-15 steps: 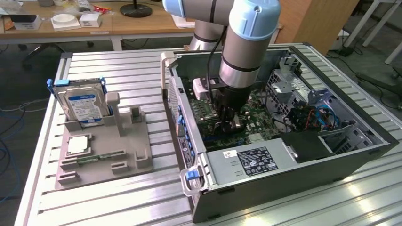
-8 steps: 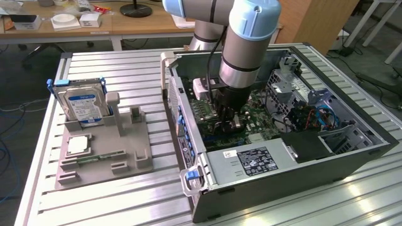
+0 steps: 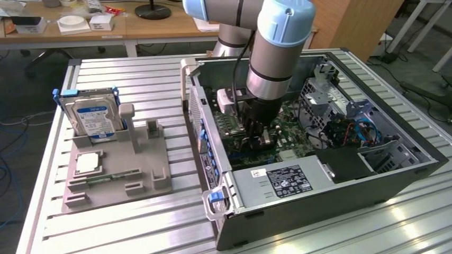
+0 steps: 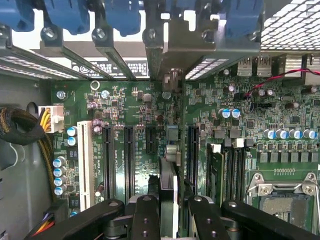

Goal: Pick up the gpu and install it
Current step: 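Insert the gpu into the slot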

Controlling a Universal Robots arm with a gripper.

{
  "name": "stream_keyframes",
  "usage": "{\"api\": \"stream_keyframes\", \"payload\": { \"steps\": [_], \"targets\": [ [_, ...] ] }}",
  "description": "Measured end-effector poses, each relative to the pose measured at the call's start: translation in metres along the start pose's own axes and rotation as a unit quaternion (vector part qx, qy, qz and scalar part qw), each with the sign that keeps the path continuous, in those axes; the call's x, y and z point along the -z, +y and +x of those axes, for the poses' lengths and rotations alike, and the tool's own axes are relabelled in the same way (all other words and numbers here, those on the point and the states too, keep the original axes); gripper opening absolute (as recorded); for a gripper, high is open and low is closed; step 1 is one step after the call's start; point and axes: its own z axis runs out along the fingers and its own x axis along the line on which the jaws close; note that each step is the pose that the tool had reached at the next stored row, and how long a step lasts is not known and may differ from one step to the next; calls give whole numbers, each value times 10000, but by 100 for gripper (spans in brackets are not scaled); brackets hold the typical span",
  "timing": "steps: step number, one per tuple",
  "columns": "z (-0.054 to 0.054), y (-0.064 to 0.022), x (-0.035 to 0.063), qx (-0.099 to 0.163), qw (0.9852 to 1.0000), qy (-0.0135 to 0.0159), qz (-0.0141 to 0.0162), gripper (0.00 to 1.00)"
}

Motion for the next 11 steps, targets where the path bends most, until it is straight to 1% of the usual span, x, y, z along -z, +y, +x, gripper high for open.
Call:
{"api": "stream_keyframes", "payload": {
  "steps": [9,11],
  "targets": [
    [0,1,-2,-1,10000,-1,1,27],
    [-3,5,-11,-6,10000,-15,2,27]
  ]
}}
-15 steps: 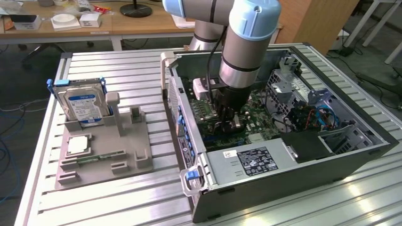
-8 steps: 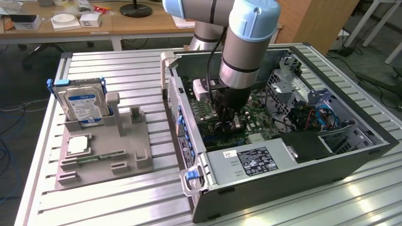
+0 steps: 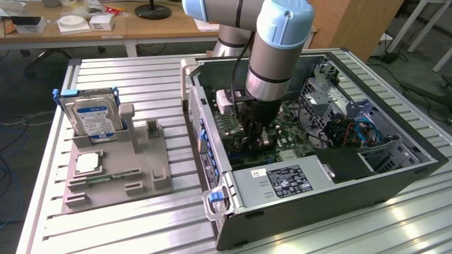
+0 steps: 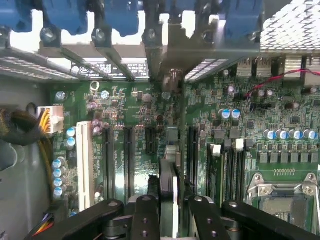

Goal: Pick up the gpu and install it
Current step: 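Insert the gpu into the slot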

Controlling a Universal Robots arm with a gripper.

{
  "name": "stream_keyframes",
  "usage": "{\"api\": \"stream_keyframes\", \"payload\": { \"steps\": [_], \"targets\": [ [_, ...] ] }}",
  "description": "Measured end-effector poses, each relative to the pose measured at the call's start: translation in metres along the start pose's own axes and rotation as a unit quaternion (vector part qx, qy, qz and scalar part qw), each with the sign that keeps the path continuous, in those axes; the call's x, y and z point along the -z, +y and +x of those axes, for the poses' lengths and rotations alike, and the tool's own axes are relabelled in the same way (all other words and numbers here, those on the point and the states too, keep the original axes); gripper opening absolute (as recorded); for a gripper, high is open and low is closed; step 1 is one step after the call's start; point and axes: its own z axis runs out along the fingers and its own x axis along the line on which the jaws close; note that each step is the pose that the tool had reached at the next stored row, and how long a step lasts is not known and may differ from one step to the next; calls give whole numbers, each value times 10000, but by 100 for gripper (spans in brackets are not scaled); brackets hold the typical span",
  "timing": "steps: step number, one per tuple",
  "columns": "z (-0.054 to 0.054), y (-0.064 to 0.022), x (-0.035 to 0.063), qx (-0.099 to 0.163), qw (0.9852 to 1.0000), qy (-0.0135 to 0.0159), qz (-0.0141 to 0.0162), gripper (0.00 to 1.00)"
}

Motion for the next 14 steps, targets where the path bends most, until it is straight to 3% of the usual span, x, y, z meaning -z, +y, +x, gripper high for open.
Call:
{"api": "stream_keyframes", "payload": {
  "steps": [1,2,14],
  "targets": [
    [0,-1,6,0,10000,6,1,27],
    [2,-3,17,3,10000,14,-3,34],
    [-4,-8,263,5,10000,13,-1,34]
  ]
}}
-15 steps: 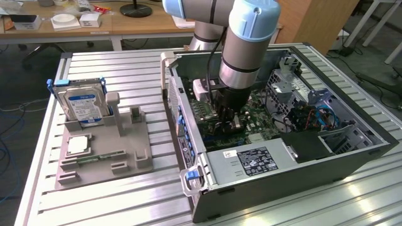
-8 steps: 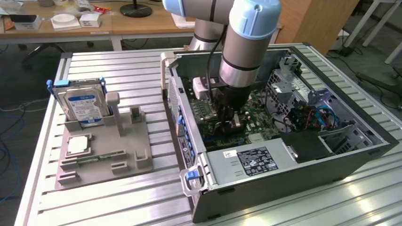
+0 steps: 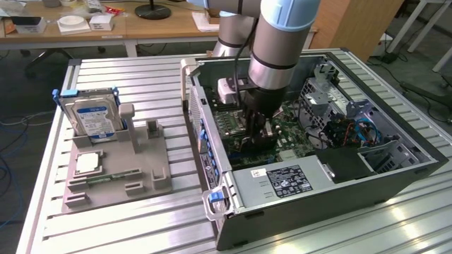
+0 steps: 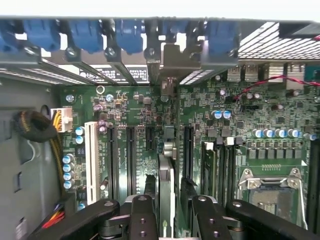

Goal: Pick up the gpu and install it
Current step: 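Insert the gpu into the slot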

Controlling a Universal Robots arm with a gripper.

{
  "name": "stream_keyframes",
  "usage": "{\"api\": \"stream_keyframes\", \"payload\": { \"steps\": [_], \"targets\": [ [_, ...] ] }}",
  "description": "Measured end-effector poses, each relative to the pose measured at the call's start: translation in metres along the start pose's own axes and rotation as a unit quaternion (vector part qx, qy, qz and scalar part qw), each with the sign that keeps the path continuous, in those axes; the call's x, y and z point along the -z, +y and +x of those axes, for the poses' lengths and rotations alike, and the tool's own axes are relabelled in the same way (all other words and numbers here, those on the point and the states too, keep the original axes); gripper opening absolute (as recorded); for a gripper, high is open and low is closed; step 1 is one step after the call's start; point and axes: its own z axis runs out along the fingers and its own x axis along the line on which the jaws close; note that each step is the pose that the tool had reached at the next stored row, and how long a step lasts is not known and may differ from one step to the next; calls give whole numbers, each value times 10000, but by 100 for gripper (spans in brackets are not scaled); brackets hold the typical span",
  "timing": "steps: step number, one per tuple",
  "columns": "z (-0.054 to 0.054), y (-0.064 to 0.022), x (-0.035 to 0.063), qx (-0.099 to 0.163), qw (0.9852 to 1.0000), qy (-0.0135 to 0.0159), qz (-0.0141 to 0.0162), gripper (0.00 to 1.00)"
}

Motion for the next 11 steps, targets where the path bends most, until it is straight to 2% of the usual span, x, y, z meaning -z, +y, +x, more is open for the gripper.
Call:
{"api": "stream_keyframes", "payload": {
  "steps": [11],
  "targets": [
    [-6,-3,244,0,10000,0,9,34]
  ]
}}
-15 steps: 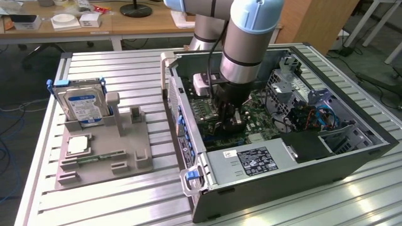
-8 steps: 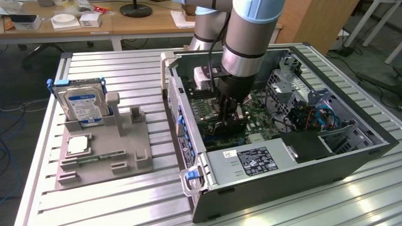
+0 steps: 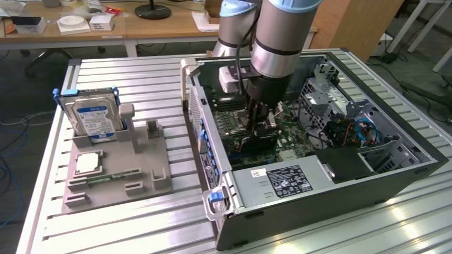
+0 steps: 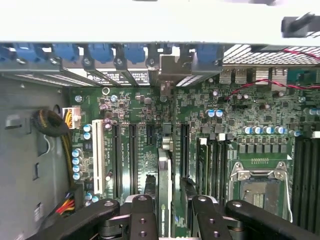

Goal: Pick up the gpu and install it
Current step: 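Insert the gpu into the slot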

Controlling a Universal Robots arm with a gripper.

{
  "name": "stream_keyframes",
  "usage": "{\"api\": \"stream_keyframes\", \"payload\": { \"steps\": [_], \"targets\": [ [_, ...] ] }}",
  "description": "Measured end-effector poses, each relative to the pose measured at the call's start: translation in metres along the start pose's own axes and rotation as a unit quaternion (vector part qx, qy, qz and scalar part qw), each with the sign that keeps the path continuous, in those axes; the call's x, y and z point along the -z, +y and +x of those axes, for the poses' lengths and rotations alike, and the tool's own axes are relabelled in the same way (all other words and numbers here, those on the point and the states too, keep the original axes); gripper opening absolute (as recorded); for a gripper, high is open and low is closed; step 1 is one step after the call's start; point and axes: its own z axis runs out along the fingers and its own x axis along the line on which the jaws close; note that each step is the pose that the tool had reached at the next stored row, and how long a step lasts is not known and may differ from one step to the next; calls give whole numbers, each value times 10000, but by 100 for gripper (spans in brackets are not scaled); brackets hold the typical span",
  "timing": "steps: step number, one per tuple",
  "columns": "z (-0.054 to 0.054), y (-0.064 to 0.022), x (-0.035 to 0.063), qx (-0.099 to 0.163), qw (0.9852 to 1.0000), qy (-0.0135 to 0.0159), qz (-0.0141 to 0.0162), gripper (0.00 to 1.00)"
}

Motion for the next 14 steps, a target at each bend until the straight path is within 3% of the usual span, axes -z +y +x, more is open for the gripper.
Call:
{"api": "stream_keyframes", "payload": {
  "steps": [7,9,10,12,14],
  "targets": [
    [-1,0,24,0,10000,0,2,33],
    [-1,0,24,0,10000,1,2,20],
    [-1,0,24,0,10000,1,2,20],
    [-1,0,24,0,10000,1,2,10],
    [-1,0,24,0,10000,1,2,10]
  ]
}}
